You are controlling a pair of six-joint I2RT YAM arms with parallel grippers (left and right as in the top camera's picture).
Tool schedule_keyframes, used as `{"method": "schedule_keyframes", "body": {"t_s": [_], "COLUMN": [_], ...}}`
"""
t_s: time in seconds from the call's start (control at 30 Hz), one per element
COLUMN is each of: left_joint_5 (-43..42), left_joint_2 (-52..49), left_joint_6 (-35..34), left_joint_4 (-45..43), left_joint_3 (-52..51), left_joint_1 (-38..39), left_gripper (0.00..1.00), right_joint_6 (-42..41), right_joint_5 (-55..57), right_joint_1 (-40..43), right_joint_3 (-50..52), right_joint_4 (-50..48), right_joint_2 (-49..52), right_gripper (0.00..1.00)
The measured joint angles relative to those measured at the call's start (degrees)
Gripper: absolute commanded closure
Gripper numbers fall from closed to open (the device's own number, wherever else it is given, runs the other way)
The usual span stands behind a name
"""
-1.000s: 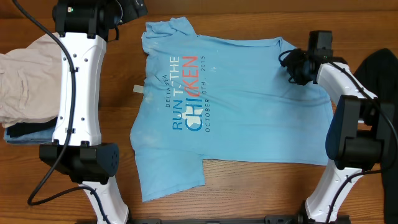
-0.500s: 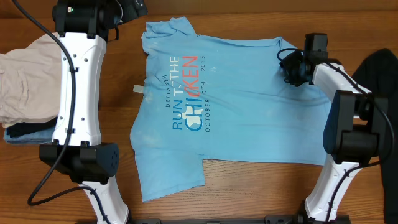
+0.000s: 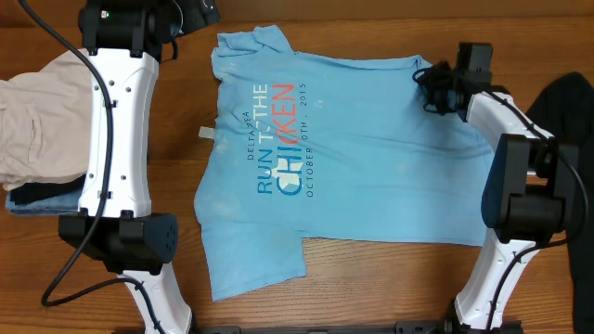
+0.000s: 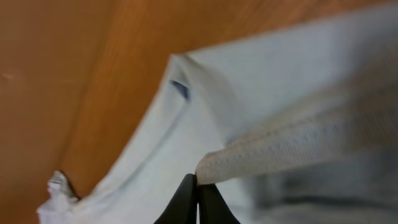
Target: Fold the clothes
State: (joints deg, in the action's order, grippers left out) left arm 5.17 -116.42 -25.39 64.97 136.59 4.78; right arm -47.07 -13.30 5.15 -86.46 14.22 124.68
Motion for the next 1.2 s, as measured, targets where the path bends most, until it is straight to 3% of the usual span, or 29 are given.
{"method": "schedule_keyframes", "body": {"t_s": [0.5,0.93,0.97,1.0,1.07,1.13,1.2], "left_joint_5": [-0.02,0.00,-0.02,0.00,-0.02,0.00,0.00], "left_joint_2": [0.00,0.00,0.00,0.00,0.00,0.00,0.00], "left_joint_6": [0.00,0.00,0.00,0.00,0.00,0.00,0.00], "left_joint_4": [0.02,0.00,0.00,0.02,0.02,0.00,0.02], "left_joint_3": [0.00,0.00,0.00,0.00,0.00,0.00,0.00], "left_joint_1": [0.00,0.00,0.00,0.00,0.00,0.00,0.00], "left_gripper": [0.00,0.00,0.00,0.00,0.00,0.00,0.00], "right_joint_6": [-3.93,-3.93,-3.93,-3.91,-4.07,-3.91,-3.39], "right_joint_5": [7.15,15.21,15.52,16.24,17.99,17.53,12.39], "right_joint_1": [0.13,5.84,6.14,6.34,6.51,7.13,8.72], "right_joint_3": [-3.43,-3.52,-3.52,-3.52,-3.52,-3.85,-6.62], "right_joint_4": [-24.46,-40.89,-42.12,-42.58,-45.20,-47.84,-47.04], "right_joint_2": [1.62,14.80,15.50,15.87,16.02,16.06,16.35], "right_gripper": [0.96,0.96,0.80,0.71,0.31,0.02,0.00]}}
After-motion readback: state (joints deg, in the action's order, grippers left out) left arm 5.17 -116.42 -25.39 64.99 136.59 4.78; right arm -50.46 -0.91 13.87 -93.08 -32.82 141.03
